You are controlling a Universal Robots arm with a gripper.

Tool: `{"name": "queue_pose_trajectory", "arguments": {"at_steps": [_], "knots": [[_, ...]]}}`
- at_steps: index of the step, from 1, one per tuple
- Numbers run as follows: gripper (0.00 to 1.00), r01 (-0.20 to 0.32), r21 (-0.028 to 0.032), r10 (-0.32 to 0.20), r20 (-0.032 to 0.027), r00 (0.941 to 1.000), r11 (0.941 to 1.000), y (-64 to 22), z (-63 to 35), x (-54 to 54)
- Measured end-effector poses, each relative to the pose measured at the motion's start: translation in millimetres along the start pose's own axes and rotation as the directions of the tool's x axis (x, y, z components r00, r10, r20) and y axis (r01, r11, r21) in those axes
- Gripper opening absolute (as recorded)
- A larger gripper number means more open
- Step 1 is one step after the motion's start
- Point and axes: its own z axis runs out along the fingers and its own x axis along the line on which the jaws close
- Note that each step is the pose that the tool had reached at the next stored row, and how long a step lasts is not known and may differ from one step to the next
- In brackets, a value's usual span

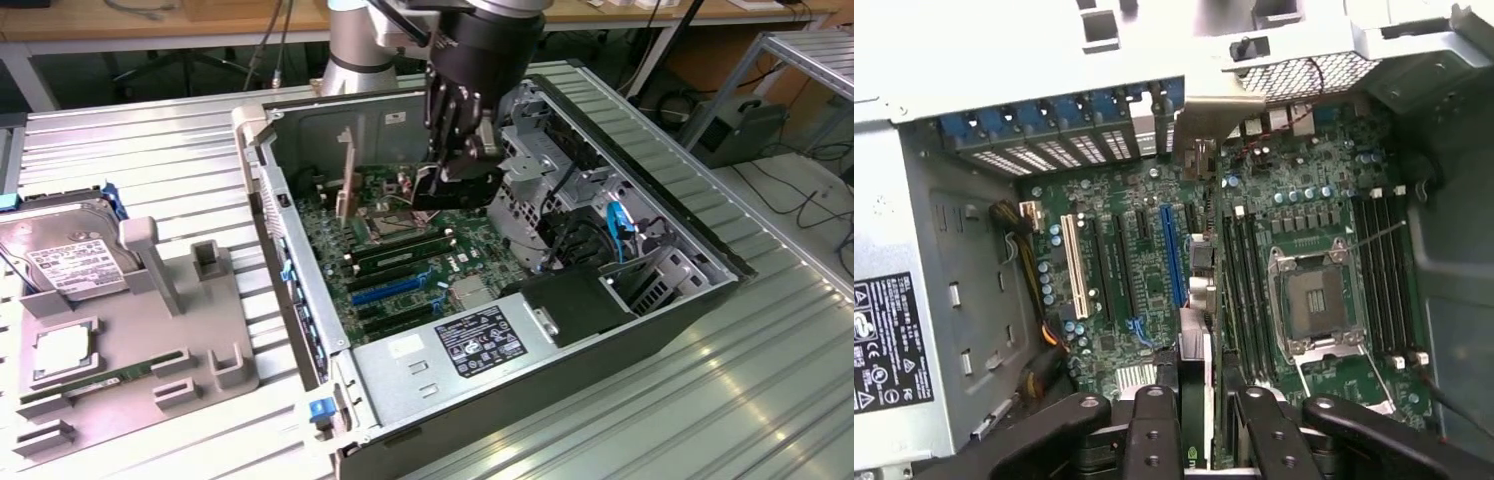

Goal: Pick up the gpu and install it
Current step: 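Insert the gpu into the slot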

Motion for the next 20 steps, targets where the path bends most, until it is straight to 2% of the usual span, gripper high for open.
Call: {"name": "queue_pose_trajectory", "arguments": {"at_steps": [14, 15, 18, 20], "knots": [[0.26, 0.08, 0.002, -0.08, -0.0045, 0.9968, 0.9968, -0.3, 16.0, 6.9], [0.26, 0.082, 0.003, -0.082, -0.0047, 0.9966, 0.9966, -0.2, 16.9, 8.2], [0.26, 0.083, 0.0126, -0.083, -0.0038, 0.9966, 0.9965, 1.4, 20.8, 14.7], [0.26, 0.083, 0.0161, -0.083, -0.0035, 0.9965, 0.9964, 4.2, 23.5, 17.3]]}}
